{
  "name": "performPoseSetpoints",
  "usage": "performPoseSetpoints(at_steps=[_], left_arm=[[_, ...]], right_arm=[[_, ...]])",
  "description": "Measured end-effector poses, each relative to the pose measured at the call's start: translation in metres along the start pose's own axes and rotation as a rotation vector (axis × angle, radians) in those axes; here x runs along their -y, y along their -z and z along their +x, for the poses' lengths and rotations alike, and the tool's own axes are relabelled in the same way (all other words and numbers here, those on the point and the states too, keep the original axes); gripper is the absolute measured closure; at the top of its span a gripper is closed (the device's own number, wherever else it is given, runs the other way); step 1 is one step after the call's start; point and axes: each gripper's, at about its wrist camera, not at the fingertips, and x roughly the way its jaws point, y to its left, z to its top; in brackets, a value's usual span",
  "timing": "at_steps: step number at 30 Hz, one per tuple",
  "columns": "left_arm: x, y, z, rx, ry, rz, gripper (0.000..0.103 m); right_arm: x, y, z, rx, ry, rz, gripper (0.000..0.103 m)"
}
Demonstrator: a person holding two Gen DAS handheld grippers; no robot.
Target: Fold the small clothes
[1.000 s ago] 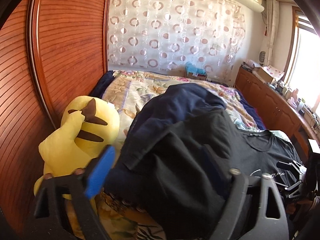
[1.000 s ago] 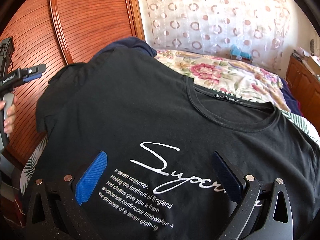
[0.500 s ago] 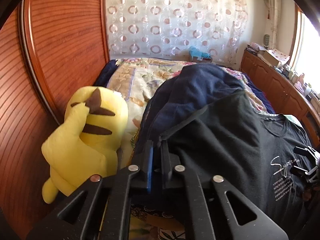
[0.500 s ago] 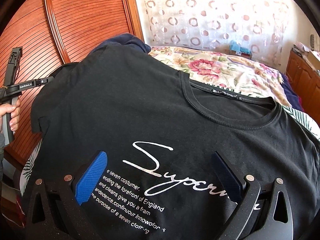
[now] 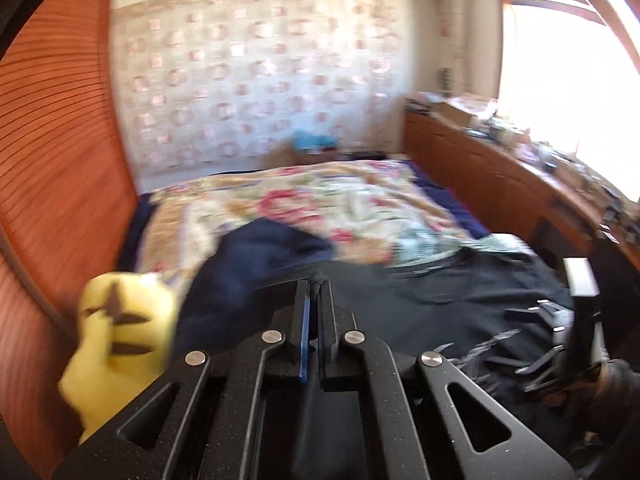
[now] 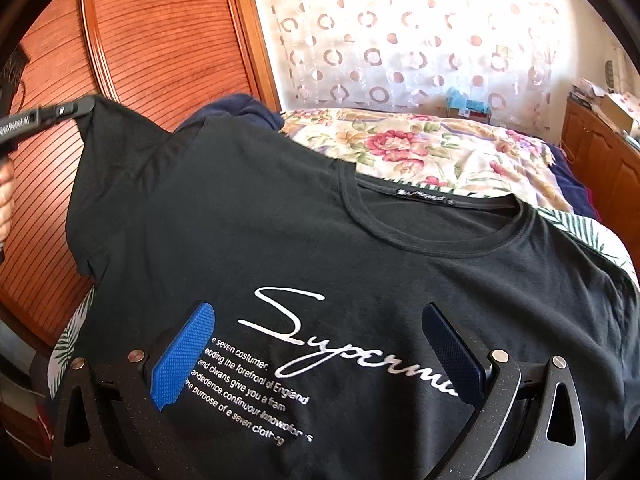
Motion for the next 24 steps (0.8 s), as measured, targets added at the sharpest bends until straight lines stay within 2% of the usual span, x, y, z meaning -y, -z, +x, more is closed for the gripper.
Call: performPoseSetpoints(at_steps=[2,5,6,7,8,9,11,12,13,21,24], left_arm=[[0.029,-0.012,0.019,-0.026,0.035,0.053,0.099],[0.056,-0.020,0.044,-0.068,0.045,0.118,0.098],[0.061,-0.022,0.046,-0.072,0.055,0.126,0.091],[0.064,-0.022,0.048,-0.069,0.070,0.131,0.079],[0.065,-0.023,0.047,-0.058,0.079,0.133,0.072],[0.065,-0.024,0.046,-0.050,0.079,0.131,0.060],[0.061,-0.023,0.041,-0.042,0.075,0.119,0.049],[0.060,-0.021,0.038,-0.041,0.073,0.112,0.036],[0.058,-0.020,0.036,-0.037,0.070,0.106,0.027],[0.034,0.018,0.026,-0.055,0.008,0.051,0.025],[0.024,0.036,0.022,-0.063,-0.005,0.025,0.025]], right_arm=[[0.002,0.003,-0.006,0.013,0.008,0.012,0.000],[0.007,0.010,-0.013,0.027,0.023,0.043,0.000],[0.008,0.012,-0.015,0.029,0.025,0.054,0.000],[0.009,0.014,-0.017,0.030,0.030,0.064,0.000],[0.010,0.017,-0.019,0.030,0.037,0.070,0.000],[0.009,0.018,-0.021,0.029,0.043,0.073,0.000],[0.008,0.023,-0.024,0.028,0.056,0.077,0.000],[0.008,0.026,-0.026,0.027,0.061,0.081,0.000],[0.008,0.028,-0.026,0.026,0.065,0.084,0.000],[-0.010,0.017,-0.013,0.006,0.048,0.094,0.001],[-0.021,0.013,-0.004,-0.014,0.013,0.077,0.009]])
